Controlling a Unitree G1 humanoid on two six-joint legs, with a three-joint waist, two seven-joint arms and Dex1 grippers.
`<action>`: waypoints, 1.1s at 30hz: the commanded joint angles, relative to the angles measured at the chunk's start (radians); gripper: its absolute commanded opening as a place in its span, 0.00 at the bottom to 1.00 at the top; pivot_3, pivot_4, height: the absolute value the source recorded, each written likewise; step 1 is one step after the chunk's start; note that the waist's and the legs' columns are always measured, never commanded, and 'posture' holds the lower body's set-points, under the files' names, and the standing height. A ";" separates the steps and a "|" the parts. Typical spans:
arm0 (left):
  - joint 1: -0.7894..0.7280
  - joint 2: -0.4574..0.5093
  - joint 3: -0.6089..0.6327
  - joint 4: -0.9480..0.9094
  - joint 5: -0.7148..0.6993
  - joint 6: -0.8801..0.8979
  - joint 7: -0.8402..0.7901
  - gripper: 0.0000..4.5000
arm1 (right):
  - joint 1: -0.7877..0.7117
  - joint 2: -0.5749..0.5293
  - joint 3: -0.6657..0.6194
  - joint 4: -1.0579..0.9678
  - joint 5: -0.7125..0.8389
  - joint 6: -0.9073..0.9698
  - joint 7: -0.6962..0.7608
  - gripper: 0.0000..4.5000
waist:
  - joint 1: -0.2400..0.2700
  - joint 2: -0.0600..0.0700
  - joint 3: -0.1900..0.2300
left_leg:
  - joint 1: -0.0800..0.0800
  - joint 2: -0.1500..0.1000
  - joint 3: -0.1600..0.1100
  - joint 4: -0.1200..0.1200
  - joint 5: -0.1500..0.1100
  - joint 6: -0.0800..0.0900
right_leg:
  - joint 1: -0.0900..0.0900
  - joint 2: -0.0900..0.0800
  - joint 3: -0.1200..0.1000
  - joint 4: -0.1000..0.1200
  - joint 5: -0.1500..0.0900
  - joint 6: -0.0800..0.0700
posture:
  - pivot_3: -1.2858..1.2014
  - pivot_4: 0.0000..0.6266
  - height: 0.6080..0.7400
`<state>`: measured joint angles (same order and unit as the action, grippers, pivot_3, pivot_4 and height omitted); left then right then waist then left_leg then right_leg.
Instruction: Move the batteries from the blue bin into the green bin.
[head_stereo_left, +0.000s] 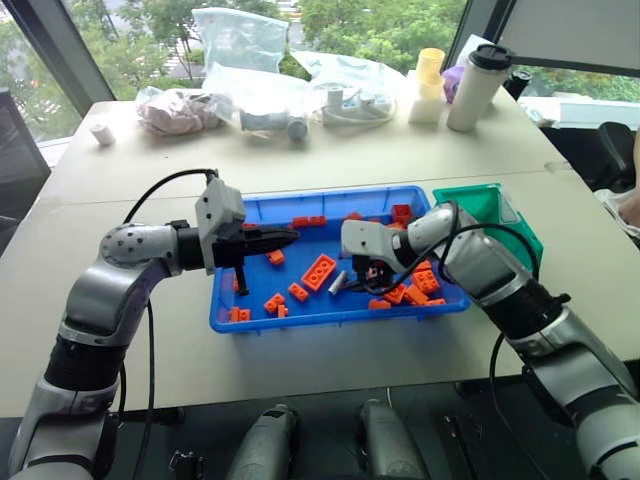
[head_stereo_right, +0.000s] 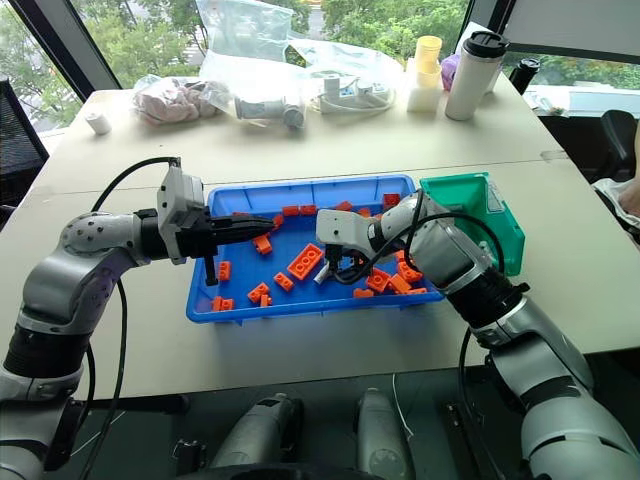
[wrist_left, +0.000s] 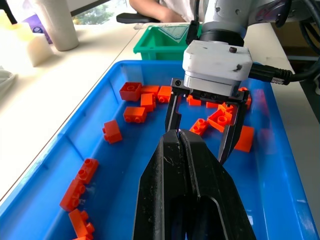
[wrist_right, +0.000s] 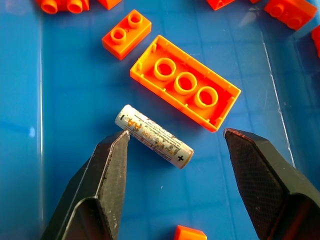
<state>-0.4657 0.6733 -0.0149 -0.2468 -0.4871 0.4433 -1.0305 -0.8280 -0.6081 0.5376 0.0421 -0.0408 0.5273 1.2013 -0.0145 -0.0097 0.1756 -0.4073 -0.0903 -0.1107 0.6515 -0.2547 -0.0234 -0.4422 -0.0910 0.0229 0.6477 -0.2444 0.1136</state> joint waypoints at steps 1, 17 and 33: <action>0.003 0.015 0.029 -0.036 -0.004 -0.012 0.007 0.00 | -0.028 0.017 0.014 0.040 -0.025 -0.067 0.021 0.71 | 0.000 0.000 0.000 | 0.000 0.000 0.000 0.000 0.000 0.000 | 0.000 0.000 0.000 0.000 0.000 0.000 | 0.52 0.24 1.00; 0.027 0.030 0.043 -0.064 -0.011 -0.006 0.036 0.00 | -0.027 0.039 -0.064 0.059 -0.036 -0.023 0.013 0.01 | 0.001 0.000 0.000 | 0.000 0.000 0.000 0.000 0.000 0.000 | 0.000 0.000 0.000 0.000 0.000 0.000 | 0.52 0.24 1.00; -0.013 -0.010 0.006 0.003 0.002 -0.049 0.008 0.00 | 0.219 -0.345 -0.774 -0.263 0.162 0.566 -0.217 0.01 | 0.009 0.000 0.000 | 0.000 0.000 0.001 0.000 -0.003 0.006 | 0.001 -0.002 0.001 -0.001 0.000 0.000 | 0.52 0.24 1.00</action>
<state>-0.4589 0.6626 -0.0187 -0.2414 -0.4864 0.4204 -1.0114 -0.6213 -0.9316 -0.1895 -0.1797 0.1025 1.0784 1.0014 -0.0054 -0.0095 0.1755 -0.4070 -0.0901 -0.1096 0.6509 -0.2580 -0.0177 -0.4416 -0.0933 0.0235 0.6473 -0.2444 0.1135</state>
